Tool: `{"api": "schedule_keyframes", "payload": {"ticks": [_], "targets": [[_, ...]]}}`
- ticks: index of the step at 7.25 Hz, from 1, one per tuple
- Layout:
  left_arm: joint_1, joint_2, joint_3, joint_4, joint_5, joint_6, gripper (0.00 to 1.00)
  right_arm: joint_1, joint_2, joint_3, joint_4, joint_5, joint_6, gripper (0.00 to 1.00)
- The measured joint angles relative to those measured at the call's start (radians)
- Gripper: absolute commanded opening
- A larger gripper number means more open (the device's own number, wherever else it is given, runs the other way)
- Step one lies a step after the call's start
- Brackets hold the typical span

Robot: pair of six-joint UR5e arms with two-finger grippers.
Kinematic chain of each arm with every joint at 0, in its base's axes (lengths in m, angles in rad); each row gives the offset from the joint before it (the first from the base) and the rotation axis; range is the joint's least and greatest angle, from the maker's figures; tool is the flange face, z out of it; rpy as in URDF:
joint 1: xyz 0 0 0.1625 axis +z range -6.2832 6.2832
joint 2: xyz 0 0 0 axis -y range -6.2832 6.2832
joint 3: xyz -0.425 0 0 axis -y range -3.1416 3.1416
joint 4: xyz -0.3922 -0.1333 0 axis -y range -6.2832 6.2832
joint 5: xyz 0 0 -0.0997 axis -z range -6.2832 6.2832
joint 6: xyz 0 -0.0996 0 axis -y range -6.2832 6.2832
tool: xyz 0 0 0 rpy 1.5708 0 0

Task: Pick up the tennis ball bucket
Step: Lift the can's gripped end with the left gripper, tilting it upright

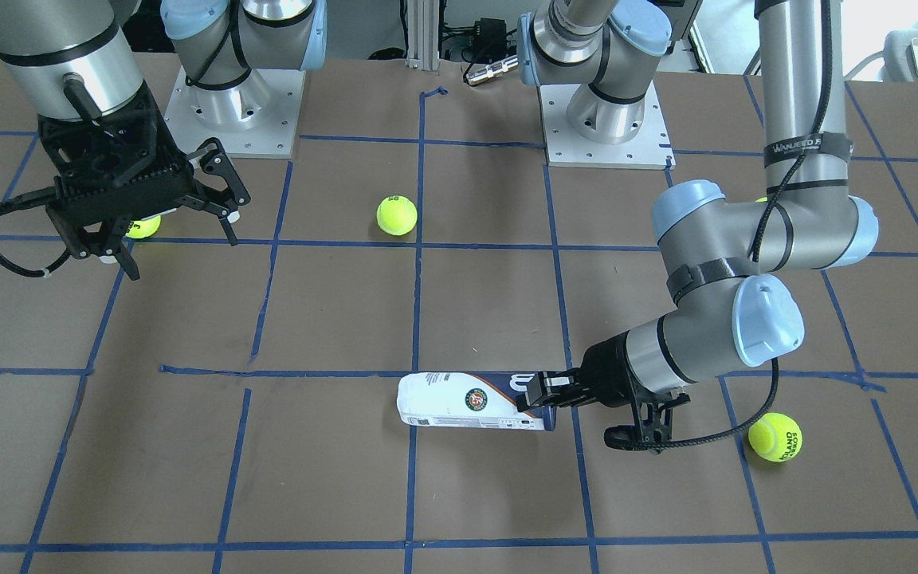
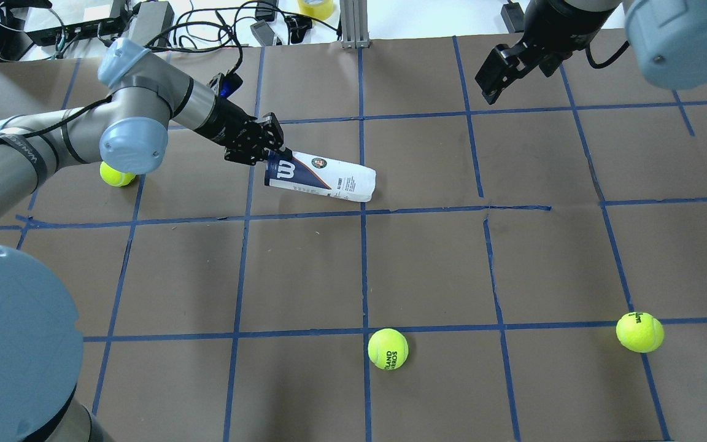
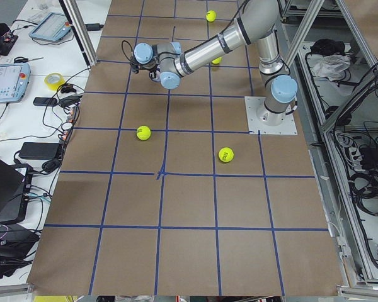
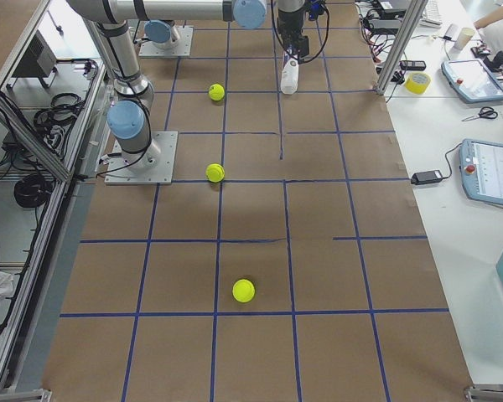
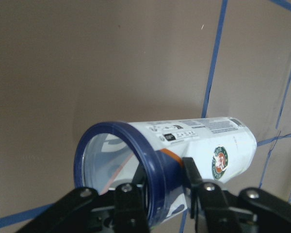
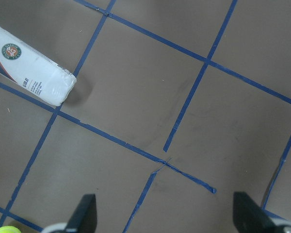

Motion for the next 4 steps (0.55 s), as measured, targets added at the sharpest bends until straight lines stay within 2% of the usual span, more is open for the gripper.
{"api": "schedule_keyframes", "payload": {"ticks": [2,4], "targets": [[-0.019,0.040,0.098,-0.081,0.091,-0.091,0.00,-0.001,0.000,0.000,0.000,0.000,0.000,1.00],[-0.082,0.065,0.182,-0.124,0.261,-0.135,0.00,-0.009,0.000,0.000,0.000,0.001,-0.002,1.00]]}}
